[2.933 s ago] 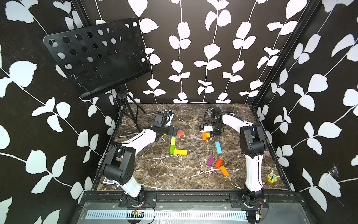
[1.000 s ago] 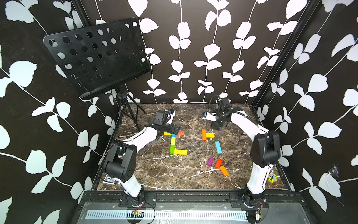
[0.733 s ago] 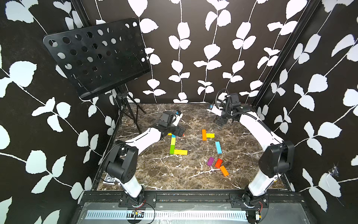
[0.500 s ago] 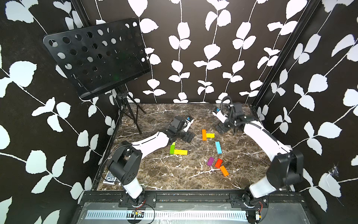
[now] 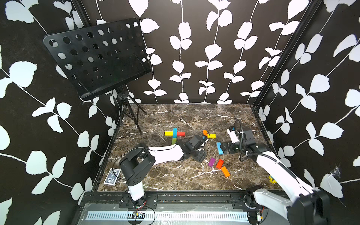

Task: Assemble the letter t with building blocks
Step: Pick up the building block from the center of the board.

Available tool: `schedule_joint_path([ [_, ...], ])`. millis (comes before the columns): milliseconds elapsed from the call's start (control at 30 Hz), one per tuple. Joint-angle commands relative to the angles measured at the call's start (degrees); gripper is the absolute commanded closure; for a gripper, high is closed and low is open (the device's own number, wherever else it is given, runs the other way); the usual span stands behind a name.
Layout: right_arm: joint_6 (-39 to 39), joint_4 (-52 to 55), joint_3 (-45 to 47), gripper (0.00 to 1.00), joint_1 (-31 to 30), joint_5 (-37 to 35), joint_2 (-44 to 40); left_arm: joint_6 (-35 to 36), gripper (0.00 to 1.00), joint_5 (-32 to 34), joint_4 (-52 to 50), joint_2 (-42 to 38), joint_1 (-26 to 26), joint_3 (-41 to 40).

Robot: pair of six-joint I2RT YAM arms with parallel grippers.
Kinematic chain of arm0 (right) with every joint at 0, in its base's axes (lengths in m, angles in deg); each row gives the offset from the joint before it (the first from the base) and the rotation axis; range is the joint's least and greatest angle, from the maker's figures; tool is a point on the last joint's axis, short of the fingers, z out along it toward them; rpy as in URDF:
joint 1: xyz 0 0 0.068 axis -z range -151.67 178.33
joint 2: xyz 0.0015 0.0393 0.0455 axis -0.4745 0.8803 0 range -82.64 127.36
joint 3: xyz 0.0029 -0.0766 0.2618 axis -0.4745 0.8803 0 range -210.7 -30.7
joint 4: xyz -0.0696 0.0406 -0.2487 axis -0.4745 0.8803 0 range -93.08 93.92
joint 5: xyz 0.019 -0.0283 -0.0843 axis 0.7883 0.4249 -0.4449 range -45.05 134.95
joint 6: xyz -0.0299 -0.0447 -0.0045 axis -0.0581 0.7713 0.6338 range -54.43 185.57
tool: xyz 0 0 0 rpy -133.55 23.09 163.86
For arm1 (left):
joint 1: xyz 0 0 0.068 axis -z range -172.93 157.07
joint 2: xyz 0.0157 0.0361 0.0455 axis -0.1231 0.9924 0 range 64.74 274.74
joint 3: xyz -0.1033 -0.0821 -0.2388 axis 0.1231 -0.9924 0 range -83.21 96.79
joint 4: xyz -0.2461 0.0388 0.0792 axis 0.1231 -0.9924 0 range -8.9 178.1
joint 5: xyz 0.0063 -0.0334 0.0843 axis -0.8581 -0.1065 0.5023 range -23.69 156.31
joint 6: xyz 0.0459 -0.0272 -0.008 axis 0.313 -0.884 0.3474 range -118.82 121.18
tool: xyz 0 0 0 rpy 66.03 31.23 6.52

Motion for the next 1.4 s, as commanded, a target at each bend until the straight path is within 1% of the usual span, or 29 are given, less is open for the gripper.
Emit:
schedule_joint_path([
  [0,-5.3,4.0,1.9,0.01,-0.1,-5.1,-4.3,-2.6,0.21,2.9,-4.9,-0.1,1.9,2.9],
  [100,-8.5,4.7,4.0,0.01,-0.1,-5.5,-6.9,-4.2,0.25,5.2,-7.6,1.6,4.0,5.2],
  [200,-10.7,4.2,5.9,0.01,-0.1,-1.7,-8.0,-5.0,0.27,7.5,-9.5,3.1,6.3,7.1],
  [267,-12.4,3.4,7.6,0.01,-0.1,-0.3,-8.5,-5.4,0.29,7.9,-8.8,4.3,7.6,7.7],
  [400,-14.9,2.0,10.7,0.01,-0.1,0.2,-11.0,-6.4,0.35,8.4,-9.3,6.8,9.4,9.9],
  [467,-15.3,1.3,11.9,0.01,-0.1,1.2,-12.8,-6.8,0.38,8.7,-9.8,7.7,10.2,10.7],
  [533,-15.2,1.8,12.6,0.01,-0.1,0.6,-14.2,-7.2,0.39,8.8,-9.5,8.2,11.1,10.8],
  [600,-15.4,1.1,13.3,0.01,-0.1,1.5,-14.9,-7.2,0.41,8.8,-9.0,8.7,11.8,10.9],
  [733,-15.6,0.8,14.3,0.01,-0.2,2.0,-15.3,-7.5,0.41,9.9,-9.2,10.3,12.3,12.2],
  [867,-15.6,0.9,14.7,0.01,-0.2,2.4,-16.7,-7.0,0.43,8.6,-9.5,11.7,12.6,14.1],
  [1033,-16.0,1.0,15.0,0.01,-0.1,1.8,-18.7,-7.5,0.43,8.8,-11.5,13.8,12.6,16.8],
  [1133,-15.9,1.0,15.0,0.01,-0.1,1.9,-18.9,-7.5,0.44,8.5,-11.4,14.5,12.7,17.0],
  [1233,-15.8,0.9,15.0,0.01,-0.1,2.0,-18.7,-8.1,0.48,7.7,-11.2,15.1,12.7,17.1],
  [1367,-15.6,0.6,15.1,0.01,-0.2,2.0,-18.6,-8.5,0.48,8.0,-11.6,15.2,12.8,16.6],
])
